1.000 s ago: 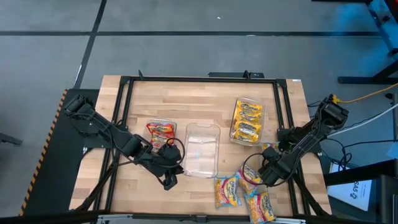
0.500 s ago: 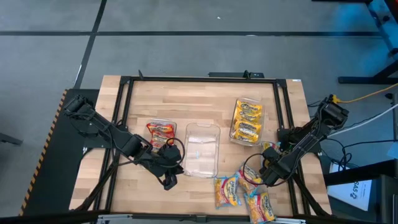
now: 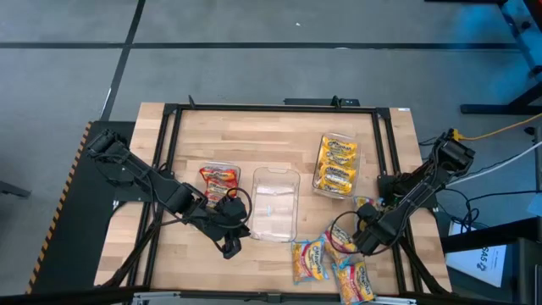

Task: Sort Maruchan noodles
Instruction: Put the blue noodle pack into the middle transparent bin

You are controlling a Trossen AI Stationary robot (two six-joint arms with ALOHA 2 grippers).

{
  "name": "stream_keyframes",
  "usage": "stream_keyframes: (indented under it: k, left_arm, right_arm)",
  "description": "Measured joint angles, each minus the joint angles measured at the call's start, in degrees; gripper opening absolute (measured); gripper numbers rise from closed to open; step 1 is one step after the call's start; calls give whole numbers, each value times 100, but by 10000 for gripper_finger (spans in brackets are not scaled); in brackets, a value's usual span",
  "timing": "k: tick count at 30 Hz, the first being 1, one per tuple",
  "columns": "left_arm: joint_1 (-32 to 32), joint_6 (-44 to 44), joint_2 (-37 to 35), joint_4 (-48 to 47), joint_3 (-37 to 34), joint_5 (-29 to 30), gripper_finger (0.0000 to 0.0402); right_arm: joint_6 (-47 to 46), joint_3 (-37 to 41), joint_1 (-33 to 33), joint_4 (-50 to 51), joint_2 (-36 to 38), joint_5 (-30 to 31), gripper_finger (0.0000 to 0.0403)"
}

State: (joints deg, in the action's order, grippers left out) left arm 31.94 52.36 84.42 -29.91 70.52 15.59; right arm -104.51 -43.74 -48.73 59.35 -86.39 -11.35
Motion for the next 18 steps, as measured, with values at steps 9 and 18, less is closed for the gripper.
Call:
stream_keyframes:
  k: [9,18]
  left_arm:
    - [0,-2,0,0,0,0,53]
    - [0,-50,0,-2,0,0,53]
  right_arm:
    - [350,-282,-2,14,0,9,2]
    - [867,-959,-1,599,-1,-57,1]
